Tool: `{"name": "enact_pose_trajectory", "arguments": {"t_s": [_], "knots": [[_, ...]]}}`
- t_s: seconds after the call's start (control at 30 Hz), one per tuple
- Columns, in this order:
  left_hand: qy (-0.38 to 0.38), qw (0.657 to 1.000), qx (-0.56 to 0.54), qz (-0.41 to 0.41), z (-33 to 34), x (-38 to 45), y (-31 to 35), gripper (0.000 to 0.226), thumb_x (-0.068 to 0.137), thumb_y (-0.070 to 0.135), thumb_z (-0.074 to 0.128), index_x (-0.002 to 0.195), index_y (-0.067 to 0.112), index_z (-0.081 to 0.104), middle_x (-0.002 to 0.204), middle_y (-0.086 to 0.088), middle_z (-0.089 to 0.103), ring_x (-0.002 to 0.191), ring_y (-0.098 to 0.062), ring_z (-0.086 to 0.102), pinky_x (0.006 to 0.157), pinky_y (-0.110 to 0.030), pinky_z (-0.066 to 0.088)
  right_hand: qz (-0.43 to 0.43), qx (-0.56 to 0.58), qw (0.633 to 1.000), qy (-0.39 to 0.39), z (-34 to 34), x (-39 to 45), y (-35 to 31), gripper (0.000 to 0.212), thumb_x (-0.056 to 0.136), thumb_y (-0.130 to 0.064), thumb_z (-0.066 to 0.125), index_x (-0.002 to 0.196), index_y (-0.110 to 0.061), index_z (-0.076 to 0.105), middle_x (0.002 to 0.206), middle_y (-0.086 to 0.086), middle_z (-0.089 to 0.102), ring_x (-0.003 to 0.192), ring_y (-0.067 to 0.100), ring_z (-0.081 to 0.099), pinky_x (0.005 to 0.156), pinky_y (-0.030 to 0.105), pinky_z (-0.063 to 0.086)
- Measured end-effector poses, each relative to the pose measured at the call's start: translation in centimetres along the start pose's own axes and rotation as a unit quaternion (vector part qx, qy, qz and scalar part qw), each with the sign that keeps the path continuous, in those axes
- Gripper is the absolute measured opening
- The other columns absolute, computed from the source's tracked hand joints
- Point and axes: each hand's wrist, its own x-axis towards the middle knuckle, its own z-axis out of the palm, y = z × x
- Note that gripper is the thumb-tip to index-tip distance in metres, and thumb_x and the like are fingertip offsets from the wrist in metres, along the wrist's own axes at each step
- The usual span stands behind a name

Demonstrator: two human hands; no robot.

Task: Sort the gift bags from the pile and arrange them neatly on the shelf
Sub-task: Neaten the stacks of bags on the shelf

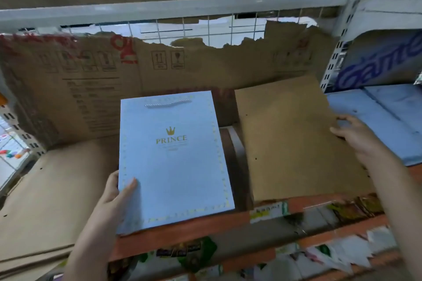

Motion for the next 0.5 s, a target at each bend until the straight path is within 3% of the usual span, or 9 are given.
{"name": "enact_pose_trajectory", "arguments": {"t_s": [0.1, 0.13, 0.23, 0.3, 0.4, 0.5], "knots": [[-0.013, 1.0, -0.002, -0.001, 1.1, 0.0, -0.3, 0.067, 0.043, 0.066, 0.081, 0.101, 0.043, 0.059, 0.111, 0.005, 0.07, 0.101, -0.017, 0.067, 0.082, -0.04, 0.049, 0.011, -0.035, 0.999, -0.014, -0.6, 1.9, 0.8, 0.042, 0.092, -0.004, 0.051, 0.132, -0.013, 0.045, 0.121, 0.01, 0.053, 0.096, 0.022, 0.052, 0.066, 0.026, 0.043], [-0.008, 1.0, -0.005, -0.002, 1.5, -0.1, -0.4, 0.064, 0.045, 0.065, 0.081, 0.1, 0.042, 0.059, 0.111, 0.002, 0.07, 0.098, -0.018, 0.067, 0.081, -0.04, 0.049, 0.013, -0.053, 0.998, -0.024, -0.5, 2.5, 1.1, 0.041, 0.092, -0.004, 0.051, 0.131, -0.014, 0.046, 0.122, 0.01, 0.053, 0.096, 0.022, 0.053, 0.065, 0.026, 0.043], [0.006, 0.999, -0.023, -0.021, 2.8, -0.1, -0.7, 0.013, 0.091, 0.032, 0.056, 0.102, 0.038, 0.055, 0.11, -0.001, 0.068, 0.096, -0.022, 0.065, 0.076, -0.041, 0.049, 0.017, -0.114, 0.992, -0.045, 0.4, 4.3, 2.1, 0.042, 0.091, -0.005, 0.049, 0.133, -0.014, 0.045, 0.119, 0.011, 0.053, 0.095, 0.024, 0.054, 0.068, 0.029, 0.045], [0.007, 0.999, -0.02, -0.037, 3.6, -0.1, -1.0, 0.018, 0.096, 0.021, 0.046, 0.103, 0.036, 0.054, 0.107, -0.001, 0.068, 0.095, -0.023, 0.065, 0.072, -0.04, 0.049, 0.014, -0.147, 0.988, -0.053, 1.2, 5.3, 2.9, 0.041, 0.092, -0.008, 0.048, 0.132, -0.015, 0.045, 0.118, 0.011, 0.055, 0.089, 0.021, 0.055, 0.064, 0.027, 0.046], [0.019, 0.999, -0.024, -0.044, 5.0, -0.3, -0.9, 0.018, 0.095, 0.022, 0.047, 0.105, 0.033, 0.055, 0.109, -0.003, 0.068, 0.095, -0.024, 0.066, 0.071, -0.04, 0.049, -0.001, -0.217, 0.974, -0.058, 1.9, 6.5, 3.9, 0.036, 0.093, -0.015, 0.044, 0.13, -0.015, 0.046, 0.111, 0.008, 0.056, 0.084, 0.021, 0.054, 0.066, 0.028, 0.047], [0.029, 0.998, -0.017, -0.053, 6.5, -0.3, -1.1, 0.017, 0.096, 0.022, 0.046, 0.108, 0.032, 0.054, 0.108, -0.004, 0.068, 0.097, -0.028, 0.065, 0.075, -0.044, 0.05, -0.029, -0.319, 0.946, -0.059, 2.5, 7.3, 4.5, 0.038, 0.096, -0.013, 0.038, 0.134, -0.008, 0.042, 0.123, 0.016, 0.055, 0.099, 0.03, 0.055, 0.075, 0.031, 0.043]]}}
